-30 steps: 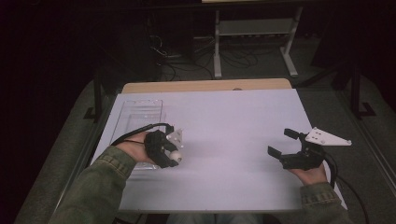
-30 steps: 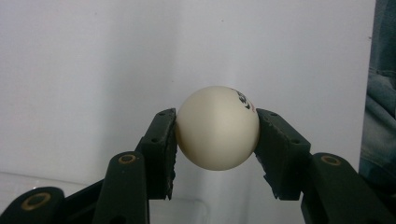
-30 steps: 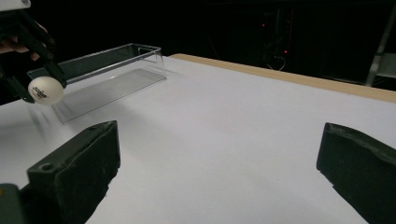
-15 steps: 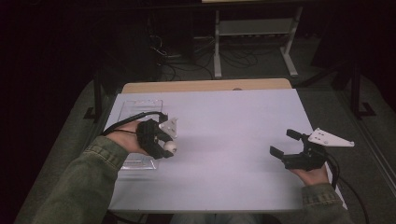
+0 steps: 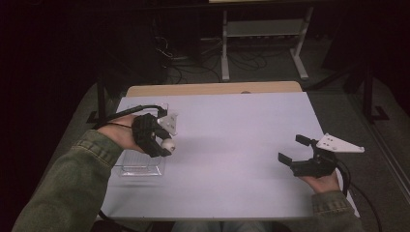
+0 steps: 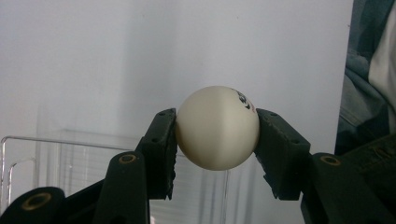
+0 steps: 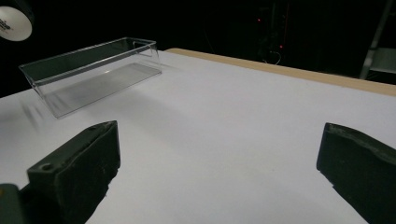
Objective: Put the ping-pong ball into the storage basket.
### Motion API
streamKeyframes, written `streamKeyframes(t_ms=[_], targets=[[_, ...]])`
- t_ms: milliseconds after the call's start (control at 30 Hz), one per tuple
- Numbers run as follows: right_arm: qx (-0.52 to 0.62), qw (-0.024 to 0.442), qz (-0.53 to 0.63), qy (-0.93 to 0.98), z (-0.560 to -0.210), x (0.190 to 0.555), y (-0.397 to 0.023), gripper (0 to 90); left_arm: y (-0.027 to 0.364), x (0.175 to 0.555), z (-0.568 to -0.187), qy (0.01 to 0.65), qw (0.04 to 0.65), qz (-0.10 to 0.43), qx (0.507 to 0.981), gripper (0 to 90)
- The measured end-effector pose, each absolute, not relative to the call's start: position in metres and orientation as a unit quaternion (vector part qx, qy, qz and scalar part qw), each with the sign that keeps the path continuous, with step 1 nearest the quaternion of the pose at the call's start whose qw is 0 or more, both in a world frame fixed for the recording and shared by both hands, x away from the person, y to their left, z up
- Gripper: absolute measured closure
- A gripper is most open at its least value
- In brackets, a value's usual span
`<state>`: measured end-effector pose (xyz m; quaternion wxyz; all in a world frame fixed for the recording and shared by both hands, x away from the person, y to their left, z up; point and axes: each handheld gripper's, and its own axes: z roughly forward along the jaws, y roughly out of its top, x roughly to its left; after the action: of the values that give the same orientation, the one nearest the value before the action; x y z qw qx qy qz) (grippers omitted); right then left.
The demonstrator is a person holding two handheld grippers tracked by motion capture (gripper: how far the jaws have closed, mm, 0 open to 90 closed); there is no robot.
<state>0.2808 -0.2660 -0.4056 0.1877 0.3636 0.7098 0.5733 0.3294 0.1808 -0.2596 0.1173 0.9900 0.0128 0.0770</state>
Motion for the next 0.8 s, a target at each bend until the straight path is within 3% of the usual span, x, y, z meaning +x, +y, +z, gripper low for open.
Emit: streamKeyframes(t_ms=[800], targets=[[0.363,0.185,0.567,0.716,-0.406,0.275,-0.266,0.0,0.198,0.325,-0.235,0.027,0.088,0.102,0.991,50.3]])
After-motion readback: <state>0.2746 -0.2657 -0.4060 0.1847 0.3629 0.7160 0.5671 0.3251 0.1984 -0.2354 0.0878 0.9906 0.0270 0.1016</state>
